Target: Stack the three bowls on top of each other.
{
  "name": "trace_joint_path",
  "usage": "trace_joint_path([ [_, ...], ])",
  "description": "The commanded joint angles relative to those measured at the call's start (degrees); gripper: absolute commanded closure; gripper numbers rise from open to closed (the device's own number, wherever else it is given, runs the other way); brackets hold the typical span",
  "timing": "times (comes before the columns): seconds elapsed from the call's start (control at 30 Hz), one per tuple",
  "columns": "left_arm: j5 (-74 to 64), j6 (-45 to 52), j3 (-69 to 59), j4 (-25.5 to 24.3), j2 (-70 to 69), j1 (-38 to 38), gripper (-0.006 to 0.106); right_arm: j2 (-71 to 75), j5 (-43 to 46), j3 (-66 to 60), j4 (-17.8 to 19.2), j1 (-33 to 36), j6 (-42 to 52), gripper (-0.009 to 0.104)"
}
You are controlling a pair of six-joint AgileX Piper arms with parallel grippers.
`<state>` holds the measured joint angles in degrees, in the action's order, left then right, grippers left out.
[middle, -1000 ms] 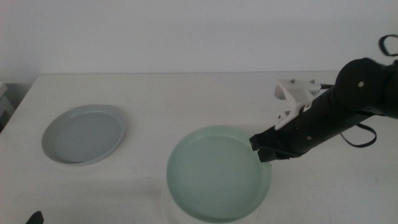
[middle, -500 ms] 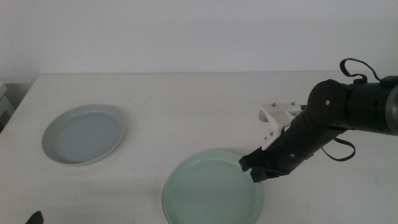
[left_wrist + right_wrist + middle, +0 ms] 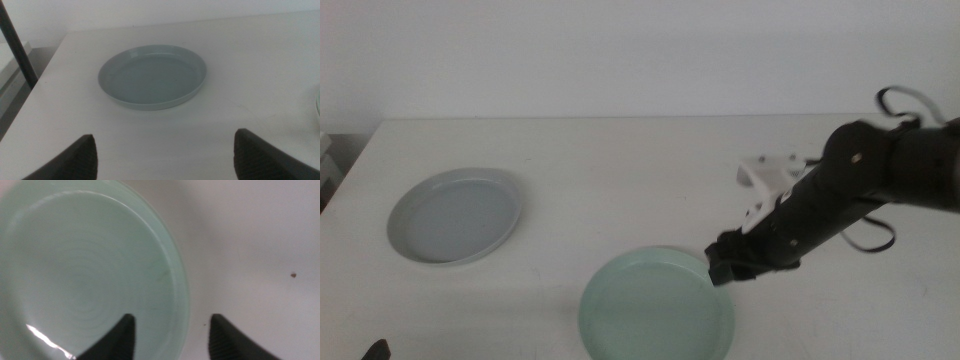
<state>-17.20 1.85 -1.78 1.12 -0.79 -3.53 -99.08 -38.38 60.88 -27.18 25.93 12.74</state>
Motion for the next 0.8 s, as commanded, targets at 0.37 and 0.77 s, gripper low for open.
trace_joint_path([
  [0.37,4.5,-0.4,0.3,0.0,-0.8,0.1,-0.004,37.6,-6.9,1.0,5.4,-0.5,4.5,0.043],
  [0.77,4.5,-0.4,0.3,0.0,-0.8,0.1,-0.004,64.4,-9.6,-7.5,9.8,-0.5,1.0,0.043],
])
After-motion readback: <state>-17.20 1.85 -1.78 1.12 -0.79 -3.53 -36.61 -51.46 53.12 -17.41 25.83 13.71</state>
